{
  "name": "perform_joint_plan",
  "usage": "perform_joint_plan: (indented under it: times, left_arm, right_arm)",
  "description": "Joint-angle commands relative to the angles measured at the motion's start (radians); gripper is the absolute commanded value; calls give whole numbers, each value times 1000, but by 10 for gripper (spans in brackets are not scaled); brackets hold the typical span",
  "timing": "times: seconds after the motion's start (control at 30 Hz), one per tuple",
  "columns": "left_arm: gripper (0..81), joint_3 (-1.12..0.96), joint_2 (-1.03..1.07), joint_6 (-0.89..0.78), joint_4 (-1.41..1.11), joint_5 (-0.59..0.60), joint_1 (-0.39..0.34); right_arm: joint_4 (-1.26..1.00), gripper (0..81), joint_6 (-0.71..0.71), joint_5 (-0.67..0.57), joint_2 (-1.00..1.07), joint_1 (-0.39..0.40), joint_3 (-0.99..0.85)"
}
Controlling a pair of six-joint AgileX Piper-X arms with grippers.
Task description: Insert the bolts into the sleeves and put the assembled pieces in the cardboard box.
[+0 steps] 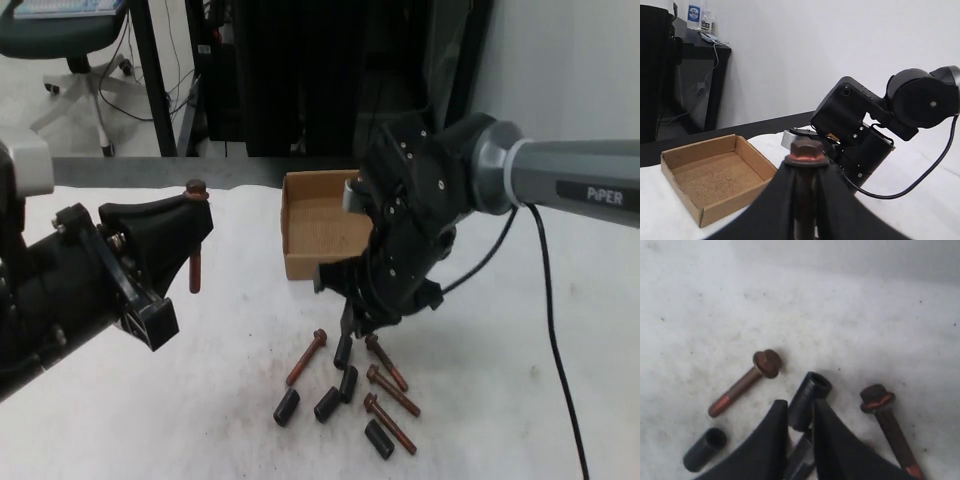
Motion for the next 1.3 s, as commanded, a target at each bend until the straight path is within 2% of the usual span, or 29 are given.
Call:
perform_joint_plan:
  times: [0.0, 0.17, 0.37, 0.5, 0.63, 0.83, 0.93, 1.13, 1.27]
  left_arm:
    - [4, -5, -11, 1, -19, -39, 3]
    - [4, -5, -11, 1, -19, -73, 3]
    - [4, -5, -11, 39, -18, -73, 1]
    - [4, -5, -11, 67, -18, -73, 1]
    - [4, -5, -11, 67, -2, -73, 1]
    - [4, -5, -11, 68, 48, -73, 1]
    - [4, -5, -11, 68, 58, -73, 1]
    - [4, -5, -11, 93, 57, -73, 1]
    - [4, -5, -11, 103, 57, -73, 1]
  right_arm:
    - [-15, 174, 41, -32, 28, 0, -79]
    - [7, 183, 63, -61, 35, 0, -108]
    - [102, 286, 48, -83, 35, 0, -108]
    - [213, 258, -45, -181, 33, 0, -109]
    - [339, 246, -181, -180, 31, 22, -109]
    - [292, 246, -159, -107, 4, 55, -109]
    - [273, 246, -160, -111, -14, 59, -109]
    - [291, 246, -291, -91, -48, 61, -109]
    - [328, 246, -303, -73, -54, 61, -109]
